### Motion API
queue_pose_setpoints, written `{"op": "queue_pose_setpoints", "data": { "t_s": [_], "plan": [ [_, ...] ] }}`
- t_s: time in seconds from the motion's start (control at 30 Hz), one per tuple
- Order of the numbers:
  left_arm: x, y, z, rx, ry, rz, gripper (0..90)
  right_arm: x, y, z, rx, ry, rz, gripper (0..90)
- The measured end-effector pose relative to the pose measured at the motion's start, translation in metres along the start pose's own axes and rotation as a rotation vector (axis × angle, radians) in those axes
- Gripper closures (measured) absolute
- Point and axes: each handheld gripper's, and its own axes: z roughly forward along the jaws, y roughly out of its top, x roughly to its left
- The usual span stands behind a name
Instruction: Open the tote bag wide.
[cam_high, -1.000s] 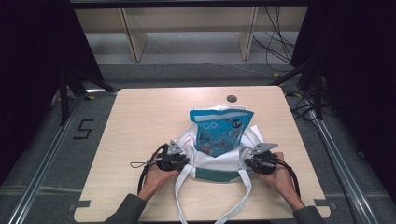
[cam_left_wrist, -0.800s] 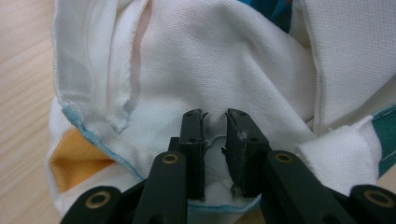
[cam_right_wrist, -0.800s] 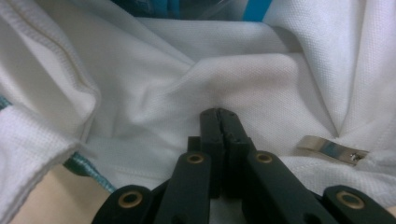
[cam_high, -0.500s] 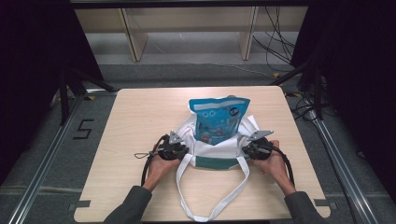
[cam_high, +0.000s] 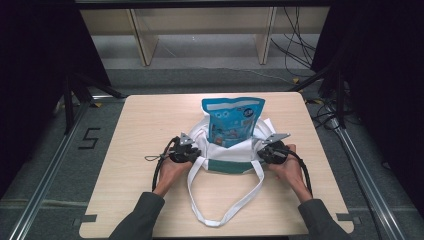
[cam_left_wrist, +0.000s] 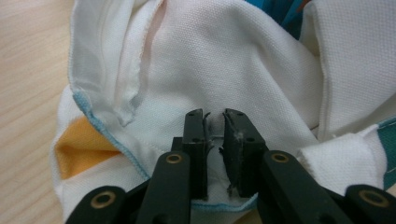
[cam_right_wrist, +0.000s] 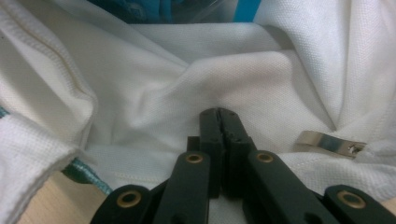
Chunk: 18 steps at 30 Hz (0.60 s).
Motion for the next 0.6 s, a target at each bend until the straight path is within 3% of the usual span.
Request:
{"op": "queue_pose_setpoints", "data": {
  "t_s": [0.07, 0.13, 0.2, 0.27, 0.3, 0.33, 0.43, 0.53, 0.6],
  "plan": [
    [-0.001, -0.001, 0.000, -0.013, 0.001, 0.000, 75.8, 0.000, 0.002, -0.006, 0.036, 0.015, 0.031, 84.9],
    [0.000, 0.001, -0.003, -0.020, -0.005, -0.006, 73.7, 0.000, 0.002, -0.007, 0.027, 0.012, 0.021, 82.6],
    [0.001, 0.003, -0.007, -0.031, -0.019, -0.002, 70.4, -0.001, 0.003, -0.010, 0.016, 0.010, 0.016, 80.6],
    [-0.001, 0.005, -0.009, -0.026, -0.024, 0.006, 69.7, -0.001, 0.002, -0.009, -0.048, 0.000, 0.033, 78.3],
    [-0.002, 0.005, -0.010, -0.033, -0.021, 0.007, 68.6, -0.002, 0.004, -0.015, -0.013, 0.017, 0.029, 77.9],
    [-0.001, 0.006, -0.013, -0.018, -0.020, 0.035, 68.2, -0.002, 0.004, -0.018, -0.016, 0.014, 0.030, 76.6],
    [-0.003, 0.009, -0.017, -0.049, -0.030, 0.003, 66.6, -0.002, 0.005, -0.026, -0.043, 0.005, 0.041, 72.7],
    [-0.003, 0.011, -0.020, -0.057, -0.022, 0.016, 64.2, -0.005, 0.005, -0.034, -0.087, 0.007, 0.047, 69.5],
    [-0.004, 0.012, -0.023, -0.052, -0.033, 0.008, 63.5, -0.002, 0.005, -0.040, -0.089, 0.007, 0.087, 66.0]
  ]
}}
